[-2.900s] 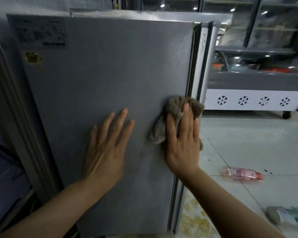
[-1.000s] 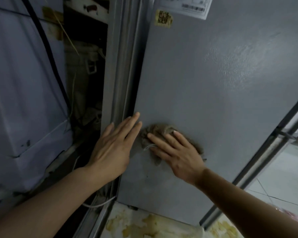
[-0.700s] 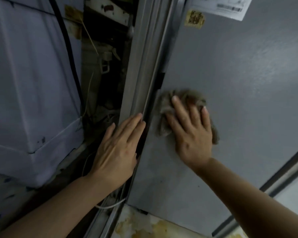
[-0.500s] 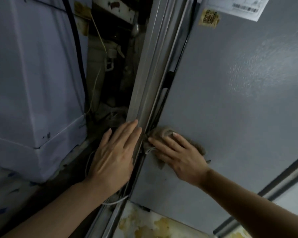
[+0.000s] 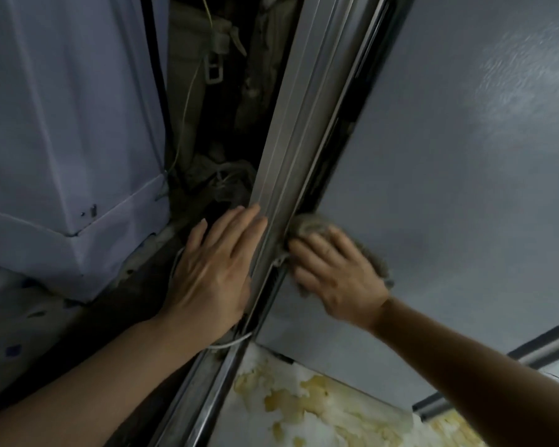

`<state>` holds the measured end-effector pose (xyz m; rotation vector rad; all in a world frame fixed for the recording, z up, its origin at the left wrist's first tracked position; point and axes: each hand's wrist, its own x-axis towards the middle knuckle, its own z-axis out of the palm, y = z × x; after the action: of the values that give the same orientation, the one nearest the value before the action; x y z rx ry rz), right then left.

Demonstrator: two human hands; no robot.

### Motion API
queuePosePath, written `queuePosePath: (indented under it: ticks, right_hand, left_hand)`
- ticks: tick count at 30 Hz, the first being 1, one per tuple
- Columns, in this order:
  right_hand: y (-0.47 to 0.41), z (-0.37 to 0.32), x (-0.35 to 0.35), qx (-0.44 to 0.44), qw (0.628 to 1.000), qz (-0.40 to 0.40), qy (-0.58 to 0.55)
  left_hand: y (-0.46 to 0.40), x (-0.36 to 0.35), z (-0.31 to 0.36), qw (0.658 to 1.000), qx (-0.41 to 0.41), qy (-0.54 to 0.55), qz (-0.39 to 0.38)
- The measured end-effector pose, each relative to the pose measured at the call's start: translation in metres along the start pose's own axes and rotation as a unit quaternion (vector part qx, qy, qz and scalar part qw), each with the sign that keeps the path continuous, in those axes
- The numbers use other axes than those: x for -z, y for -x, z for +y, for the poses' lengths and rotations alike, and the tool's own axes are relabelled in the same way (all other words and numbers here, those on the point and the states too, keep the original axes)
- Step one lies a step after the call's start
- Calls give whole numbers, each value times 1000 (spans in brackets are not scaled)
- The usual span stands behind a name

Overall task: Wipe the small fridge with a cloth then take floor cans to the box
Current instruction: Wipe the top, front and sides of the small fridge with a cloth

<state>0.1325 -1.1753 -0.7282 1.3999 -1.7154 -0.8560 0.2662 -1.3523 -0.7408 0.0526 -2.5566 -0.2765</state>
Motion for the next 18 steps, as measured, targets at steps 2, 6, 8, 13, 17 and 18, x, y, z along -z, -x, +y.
queuePosePath:
  ticks: [2,6,8,13,17,18]
  right_hand:
    - [8,-31,-8,43,994,-101,5]
    - [19,-44,-13,94,986,-140,13]
    - [27,-25,-8,67,994,-85,-9]
    - [58,57,4,-98,982,158,-43]
    - [75,64,-5,-224,948,221,-42]
    - [81,50,-12,-216,953,208,-49]
  left_hand:
    - [6,-4,-2,1000,-9,-5,-5]
    - [12,-6,3,999,-39,-22,-19]
    - [12,-8,10,998,-46,-14,-27]
    - [1,-21,38,999,-38,17,-17]
    - [-8,-43,54,998,-59,28,6]
    - [-9,-49,57,998,-63,23,3]
